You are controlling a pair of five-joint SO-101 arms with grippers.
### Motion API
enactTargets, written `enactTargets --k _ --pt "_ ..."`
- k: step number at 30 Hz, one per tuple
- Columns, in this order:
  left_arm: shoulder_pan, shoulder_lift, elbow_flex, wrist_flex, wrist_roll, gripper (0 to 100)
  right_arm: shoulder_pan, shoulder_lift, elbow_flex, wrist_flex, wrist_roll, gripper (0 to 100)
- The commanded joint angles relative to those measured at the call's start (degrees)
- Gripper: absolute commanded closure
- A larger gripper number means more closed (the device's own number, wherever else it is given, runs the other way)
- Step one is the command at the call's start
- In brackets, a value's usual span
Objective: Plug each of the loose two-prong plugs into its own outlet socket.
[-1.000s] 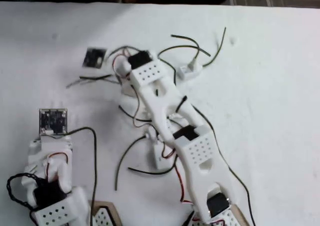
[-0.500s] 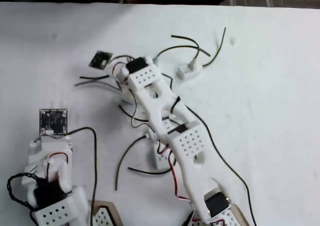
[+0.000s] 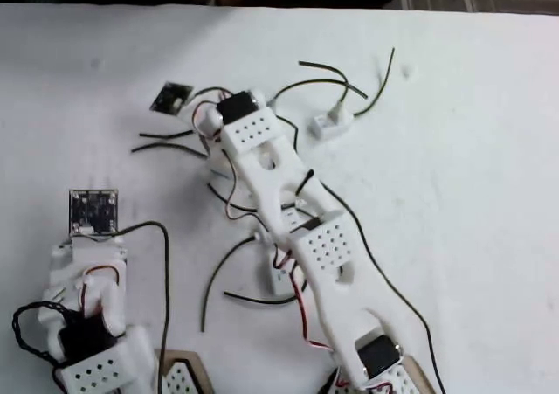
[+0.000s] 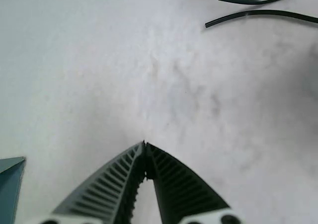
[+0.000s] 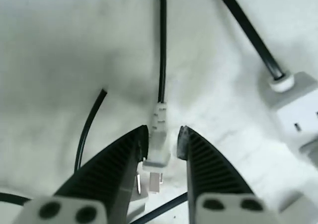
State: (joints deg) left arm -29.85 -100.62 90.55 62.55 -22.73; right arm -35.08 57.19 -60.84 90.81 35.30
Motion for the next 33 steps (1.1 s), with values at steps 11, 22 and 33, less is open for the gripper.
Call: enactTargets --k 11,22,33 --pt "0.6 -0.7 -0.2 -1.3 -0.5 98 -0.4 4.4 -2.5 1.1 -0.1 89.8" --pt "0.6 -0.7 -0.2 -1.3 -0.5 98 0.3 4.2 -14.4 7.8 2.6 98.1" --pt "0.6 -0.7 -3.2 -3.3 1.1 98 0.6 -4.9 -22.4 8.0 -6.9 98.1"
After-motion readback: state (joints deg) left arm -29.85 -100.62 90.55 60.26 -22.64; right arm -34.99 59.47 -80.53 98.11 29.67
